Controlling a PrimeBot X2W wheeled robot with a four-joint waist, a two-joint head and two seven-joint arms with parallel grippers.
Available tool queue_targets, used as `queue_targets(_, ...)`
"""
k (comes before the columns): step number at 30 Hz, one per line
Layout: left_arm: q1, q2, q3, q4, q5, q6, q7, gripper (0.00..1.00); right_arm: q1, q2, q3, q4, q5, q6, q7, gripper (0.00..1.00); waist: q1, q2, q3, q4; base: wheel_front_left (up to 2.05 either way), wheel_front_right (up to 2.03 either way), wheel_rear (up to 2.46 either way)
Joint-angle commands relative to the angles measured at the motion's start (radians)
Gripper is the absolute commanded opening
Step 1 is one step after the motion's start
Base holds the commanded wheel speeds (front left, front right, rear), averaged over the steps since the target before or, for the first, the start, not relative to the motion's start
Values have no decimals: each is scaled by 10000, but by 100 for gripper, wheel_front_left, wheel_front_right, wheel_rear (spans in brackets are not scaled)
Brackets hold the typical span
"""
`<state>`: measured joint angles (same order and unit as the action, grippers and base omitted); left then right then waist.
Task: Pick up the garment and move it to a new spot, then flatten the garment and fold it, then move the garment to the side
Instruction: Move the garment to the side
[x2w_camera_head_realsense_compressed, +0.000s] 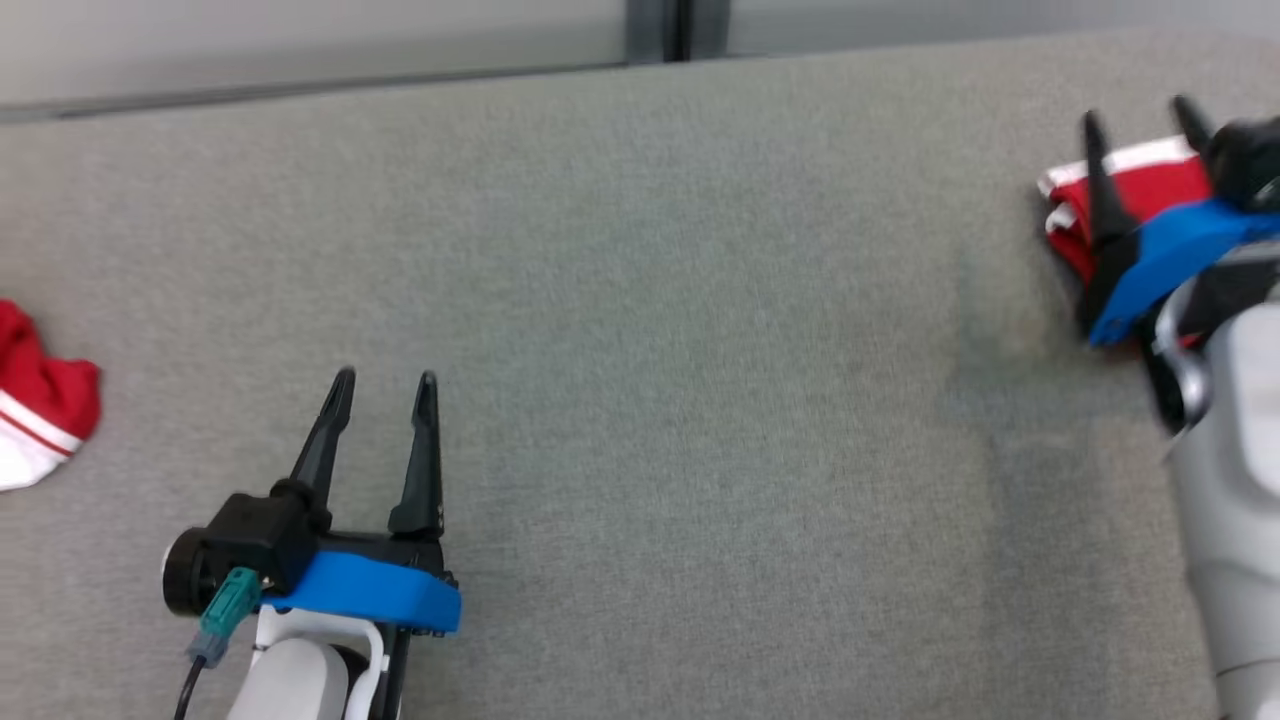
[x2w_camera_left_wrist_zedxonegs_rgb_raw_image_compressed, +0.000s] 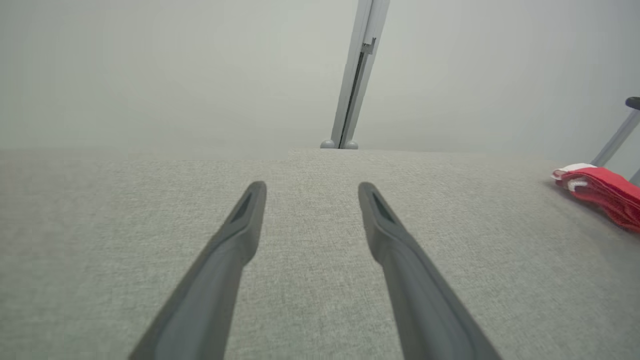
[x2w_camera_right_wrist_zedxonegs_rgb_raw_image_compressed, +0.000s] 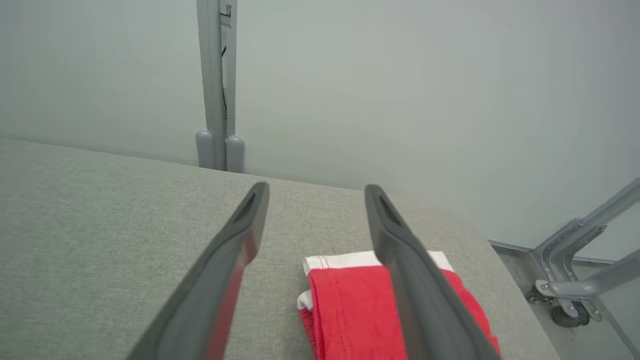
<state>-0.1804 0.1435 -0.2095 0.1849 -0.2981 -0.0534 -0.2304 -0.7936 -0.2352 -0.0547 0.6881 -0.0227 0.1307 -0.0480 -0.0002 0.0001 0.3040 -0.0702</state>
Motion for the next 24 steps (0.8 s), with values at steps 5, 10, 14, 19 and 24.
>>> queue_targets(5, 578, -107, 296, 656, -352, 128, -191, 100, 1163, 1070, -182, -100, -201, 0, -1156, 100, 2, -1, -1076, -14, 0, 0, 0)
queue_targets(10, 1141, -238, 450, 1130, -542, 219, -279, 100, 2422, 1740, -153, 46, -329, -1, -1847, 100, 2, -1, -1832, 190, 0, 0, 0)
queue_targets(14, 1538, -328, 565, 1370, -684, 285, -308, 100, 3514, 1856, 421, -97, 319, 0, -2051, 100, 2, -1, -2253, 342, 0, 0, 0)
queue_targets(19, 1869, -409, 617, 1571, -745, 306, -345, 100, 4878, 1829, 899, -756, 922, 0, -2155, 100, 2, -1, -2569, 510, 0, 0, 0)
queue_targets(24, 2065, -470, 565, 1694, -667, 369, -354, 100, 5887, 1836, 989, -1558, 1325, 0, -2174, 100, 2, -1, -2733, 647, 0, 0, 0)
